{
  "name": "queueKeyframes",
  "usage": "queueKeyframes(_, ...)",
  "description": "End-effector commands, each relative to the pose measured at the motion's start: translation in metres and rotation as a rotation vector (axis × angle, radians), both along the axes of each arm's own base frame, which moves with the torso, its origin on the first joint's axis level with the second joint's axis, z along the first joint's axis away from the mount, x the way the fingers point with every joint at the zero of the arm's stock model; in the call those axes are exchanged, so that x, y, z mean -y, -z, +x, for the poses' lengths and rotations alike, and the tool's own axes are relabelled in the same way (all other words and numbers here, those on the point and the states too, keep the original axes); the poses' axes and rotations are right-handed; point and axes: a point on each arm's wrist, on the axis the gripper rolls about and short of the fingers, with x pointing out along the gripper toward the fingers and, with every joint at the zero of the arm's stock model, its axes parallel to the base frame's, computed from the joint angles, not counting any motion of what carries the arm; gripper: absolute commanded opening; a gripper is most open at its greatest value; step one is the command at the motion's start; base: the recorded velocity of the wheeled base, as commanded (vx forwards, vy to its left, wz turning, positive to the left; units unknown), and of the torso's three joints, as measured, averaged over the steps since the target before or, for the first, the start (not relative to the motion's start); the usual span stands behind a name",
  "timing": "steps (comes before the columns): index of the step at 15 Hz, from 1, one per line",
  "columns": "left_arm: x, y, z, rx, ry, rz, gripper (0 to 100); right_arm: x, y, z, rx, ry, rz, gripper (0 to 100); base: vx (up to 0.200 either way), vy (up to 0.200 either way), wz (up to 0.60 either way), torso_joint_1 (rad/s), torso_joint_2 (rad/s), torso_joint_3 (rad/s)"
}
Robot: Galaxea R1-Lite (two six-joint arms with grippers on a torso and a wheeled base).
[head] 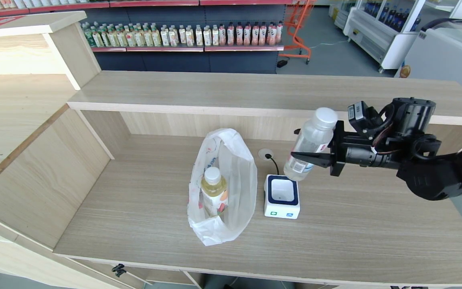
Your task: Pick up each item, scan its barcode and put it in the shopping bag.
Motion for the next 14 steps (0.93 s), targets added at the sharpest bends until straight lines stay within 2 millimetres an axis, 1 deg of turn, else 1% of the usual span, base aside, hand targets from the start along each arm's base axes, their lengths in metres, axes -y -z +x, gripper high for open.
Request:
queueKeyframes(1, 0.0, 0.0, 0.0, 0.0, 0.0, 0.0, 100, -0.012, 0.007, 0.006, -0.078, 0.029, 0.021, 0, 0.0, 0.0, 0.0, 0.0, 0.0, 0.0)
queueKeyframes(2, 0.0, 0.0, 0.0, 0.0, 0.0, 0.0, 100, -0.013, 0.008, 0.009, -0.087, 0.037, 0.028, 0, 0.0, 0.0, 0.0, 0.0, 0.0, 0.0)
queueKeyframes(3, 0.0, 0.0, 0.0, 0.0, 0.0, 0.0, 100, -0.022, 0.018, 0.024, -0.153, 0.071, 0.057, 0, 0.0, 0.0, 0.0, 0.0, 0.0, 0.0)
queueKeyframes(4, 0.0, 0.0, 0.0, 0.0, 0.0, 0.0, 100, -0.031, 0.021, 0.034, -0.201, 0.092, 0.086, 0, 0.0, 0.0, 0.0, 0.0, 0.0, 0.0)
queueKeyframes(5, 0.0, 0.0, 0.0, 0.0, 0.0, 0.0, 100, -0.041, 0.022, 0.04, -0.232, 0.098, 0.108, 0, 0.0, 0.0, 0.0, 0.0, 0.0, 0.0)
queueKeyframes(7, 0.0, 0.0, 0.0, 0.0, 0.0, 0.0, 100, -0.069, 0.023, 0.052, -0.29, 0.115, 0.161, 0, 0.0, 0.0, 0.0, 0.0, 0.0, 0.0)
queueKeyframes(9, 0.0, 0.0, 0.0, 0.0, 0.0, 0.0, 100, -0.092, 0.032, 0.058, -0.33, 0.115, 0.182, 0, 0.0, 0.0, 0.0, 0.0, 0.0, 0.0)
queueKeyframes(11, 0.0, 0.0, 0.0, 0.0, 0.0, 0.0, 100, -0.103, 0.052, 0.07, -0.34, 0.118, 0.171, 0, 0.0, 0.0, 0.0, 0.0, 0.0, 0.0)
queueKeyframes(12, 0.0, 0.0, 0.0, 0.0, 0.0, 0.0, 100, -0.106, 0.054, 0.071, -0.333, 0.111, 0.177, 0, 0.0, 0.0, 0.0, 0.0, 0.0, 0.0)
queueKeyframes(13, 0.0, 0.0, 0.0, 0.0, 0.0, 0.0, 100, -0.109, 0.061, 0.075, -0.319, 0.105, 0.186, 0, 0.0, 0.0, 0.0, 0.0, 0.0, 0.0)
queueKeyframes(14, 0.0, 0.0, 0.0, -0.002, 0.0, 0.0, 100, -0.11, 0.076, 0.079, -0.315, 0.104, 0.19, 0, 0.0, 0.0, 0.0, 0.0, 0.0, 0.0)
